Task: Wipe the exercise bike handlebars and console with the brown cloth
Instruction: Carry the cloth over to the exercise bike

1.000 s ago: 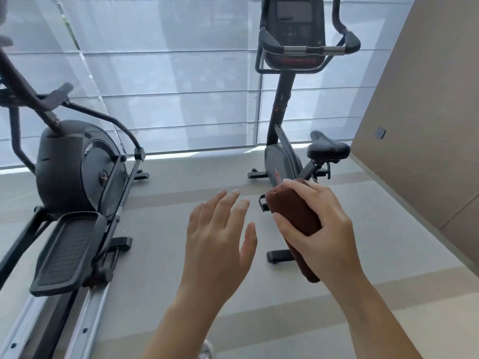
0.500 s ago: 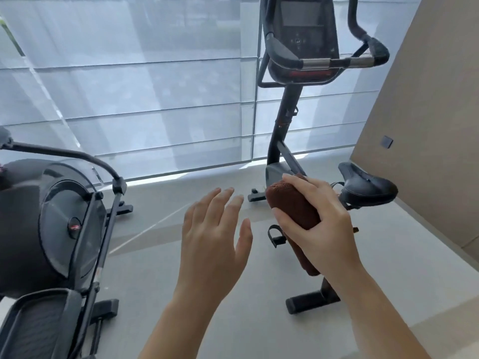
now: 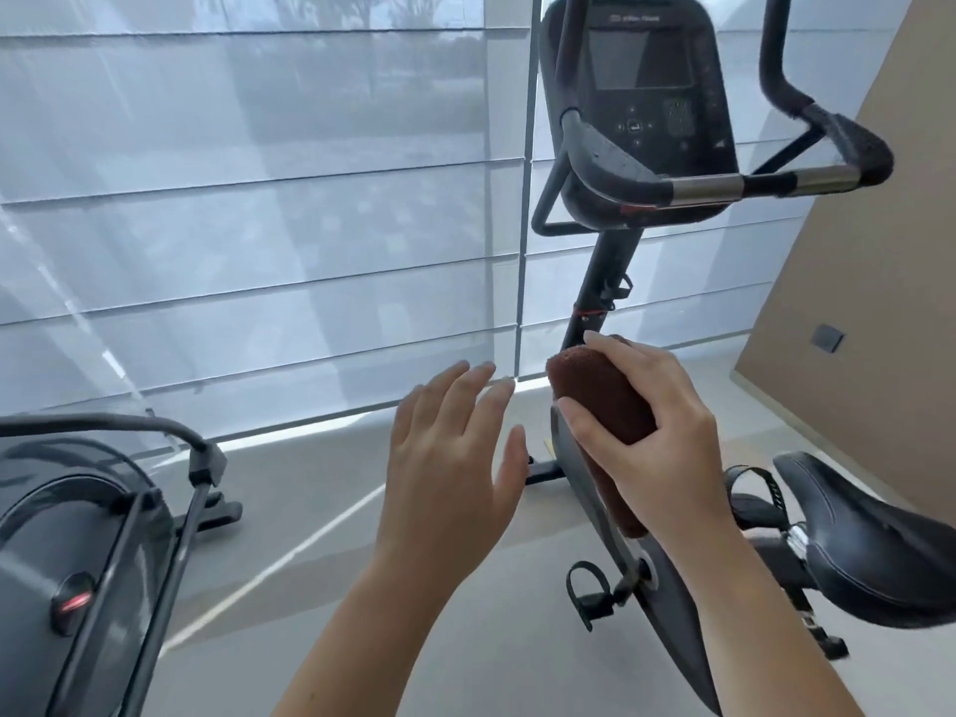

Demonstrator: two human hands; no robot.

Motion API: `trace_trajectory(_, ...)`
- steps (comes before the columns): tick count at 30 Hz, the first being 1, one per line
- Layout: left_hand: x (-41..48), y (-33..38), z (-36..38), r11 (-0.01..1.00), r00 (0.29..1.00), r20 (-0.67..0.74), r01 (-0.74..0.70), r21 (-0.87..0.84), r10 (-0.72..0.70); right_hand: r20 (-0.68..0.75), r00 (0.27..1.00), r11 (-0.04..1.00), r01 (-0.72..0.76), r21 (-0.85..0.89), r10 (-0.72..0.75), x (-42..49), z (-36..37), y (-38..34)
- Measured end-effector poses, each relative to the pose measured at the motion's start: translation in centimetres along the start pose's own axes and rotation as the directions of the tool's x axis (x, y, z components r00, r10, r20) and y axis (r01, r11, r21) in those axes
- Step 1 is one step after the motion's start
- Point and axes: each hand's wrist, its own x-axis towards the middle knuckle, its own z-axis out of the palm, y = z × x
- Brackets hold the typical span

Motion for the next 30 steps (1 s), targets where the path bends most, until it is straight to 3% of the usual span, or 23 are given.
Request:
trace_trajectory(10, 16.2, -8.9, 10.4, 0.999, 1.0, 0.0, -0.029, 0.017, 0.029, -0.019, 0.999, 0.998, 0.037, 0.041, -0.036, 18.1, 7.4, 7.9)
trace_trajectory(18, 27.0, -13.6, 17.5, 0.996, 0.999, 0.0, -0.051, -0.069, 0.052, -0.081, 0.992, 0.992, 0.085, -0.097, -0.093, 28.6, 10.1, 12.5)
trace_trajectory(26, 38.3, -20.6, 23.1, 0.966, 0.981, -0.022, -0.191, -0.176, 0.19, -0.207, 0.964, 0.961, 0.115, -0.253, -0.17, 39.2, 14.3, 14.1)
trace_trajectory(30, 44.1, -24.3, 25.1, 0.944, 0.965, -0.033, -0.26, -0.203, 0.259, -0.202, 0.958, 0.934, 0.129, -0.332, -0.204, 44.6, 16.4, 14.0)
